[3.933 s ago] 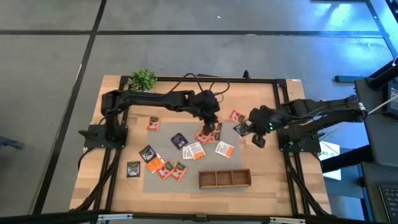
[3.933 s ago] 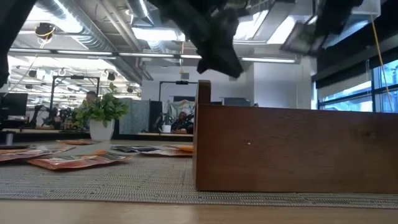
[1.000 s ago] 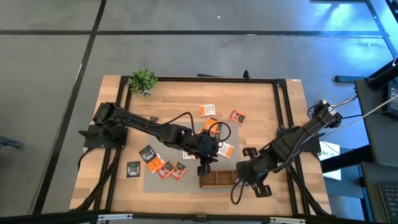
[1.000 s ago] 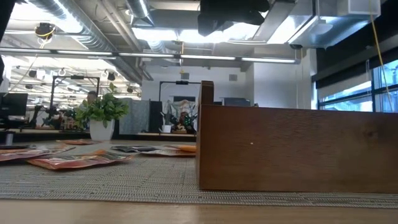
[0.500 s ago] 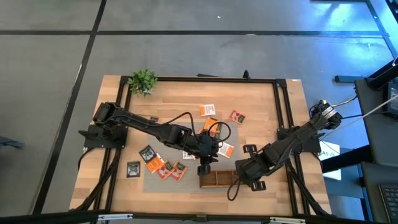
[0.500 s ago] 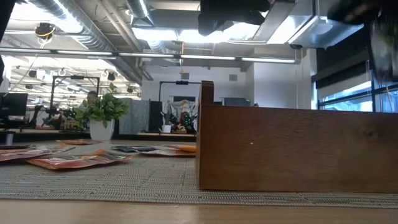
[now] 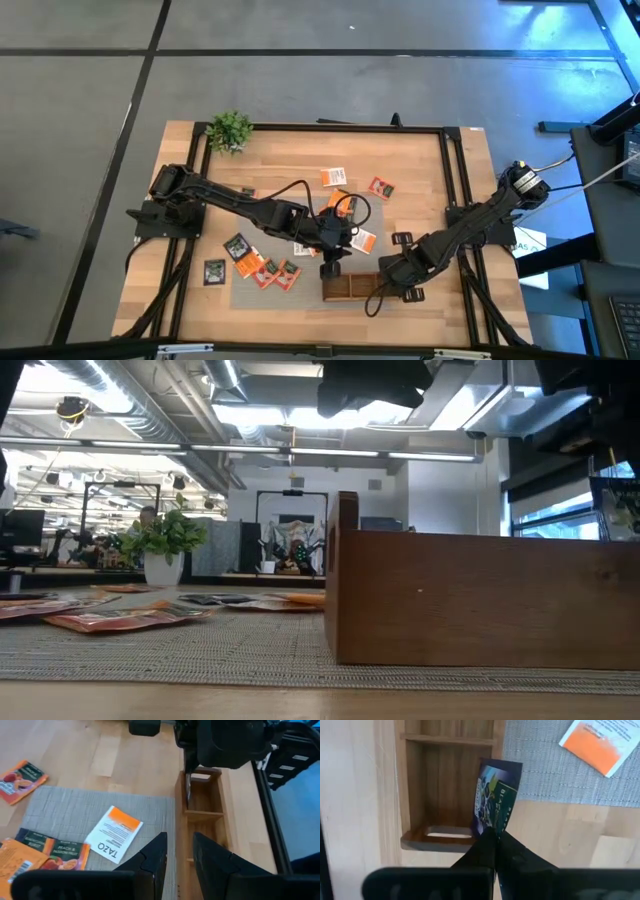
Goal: Pick & Place Tea
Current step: Put the black tea bag into the right compartment of the wooden organizer, then put the yellow tea bag into the middle compartment of the wooden organizer
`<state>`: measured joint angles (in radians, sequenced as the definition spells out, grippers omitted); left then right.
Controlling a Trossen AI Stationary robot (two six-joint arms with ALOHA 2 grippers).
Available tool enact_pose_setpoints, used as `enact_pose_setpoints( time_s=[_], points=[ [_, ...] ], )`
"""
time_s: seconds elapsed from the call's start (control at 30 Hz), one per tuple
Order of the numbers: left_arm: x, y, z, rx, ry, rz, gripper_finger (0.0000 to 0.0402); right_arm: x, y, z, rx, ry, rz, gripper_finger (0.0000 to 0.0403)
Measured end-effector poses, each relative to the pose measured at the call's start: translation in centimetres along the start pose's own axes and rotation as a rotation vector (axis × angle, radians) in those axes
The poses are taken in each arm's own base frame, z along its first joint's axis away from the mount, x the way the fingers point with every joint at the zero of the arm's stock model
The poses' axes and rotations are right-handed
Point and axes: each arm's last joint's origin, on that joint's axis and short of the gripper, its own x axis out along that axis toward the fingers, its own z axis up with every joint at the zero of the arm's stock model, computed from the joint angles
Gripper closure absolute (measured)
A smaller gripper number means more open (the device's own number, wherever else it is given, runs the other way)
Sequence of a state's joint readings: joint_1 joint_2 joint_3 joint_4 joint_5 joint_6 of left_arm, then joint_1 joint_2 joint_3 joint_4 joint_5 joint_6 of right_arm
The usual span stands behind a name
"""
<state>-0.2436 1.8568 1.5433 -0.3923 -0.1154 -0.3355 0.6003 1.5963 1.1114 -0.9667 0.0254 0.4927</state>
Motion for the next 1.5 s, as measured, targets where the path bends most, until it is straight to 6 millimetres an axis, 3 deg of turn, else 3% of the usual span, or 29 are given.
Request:
enact_pose_setpoints(
  time_s=[0.6,0.9,1.27,1.5],
  points=[
    [0.0,0.0,0.0,0.000,-0.001,0.004,0.0313,0.1,0.2,0.3,-0.003,-0.033,0.018,0.0368],
    [0.0,0.0,0.0,-0.002,-0.001,0.004,0.0313,-0.3,-0.1,0.1,0.007,0.002,-0.009,0.0325],
    [0.0,-0.1,0.5,-0.088,-0.052,-0.016,0.0313,-6.3,-0.4,2.0,-0.015,-0.101,0.032,0.0314],
    [0.0,-0.1,0.8,-0.066,-0.076,-0.019,0.0313,-10.7,-3.2,0.1,0.030,-0.271,0.092,0.0314]
  ],
)
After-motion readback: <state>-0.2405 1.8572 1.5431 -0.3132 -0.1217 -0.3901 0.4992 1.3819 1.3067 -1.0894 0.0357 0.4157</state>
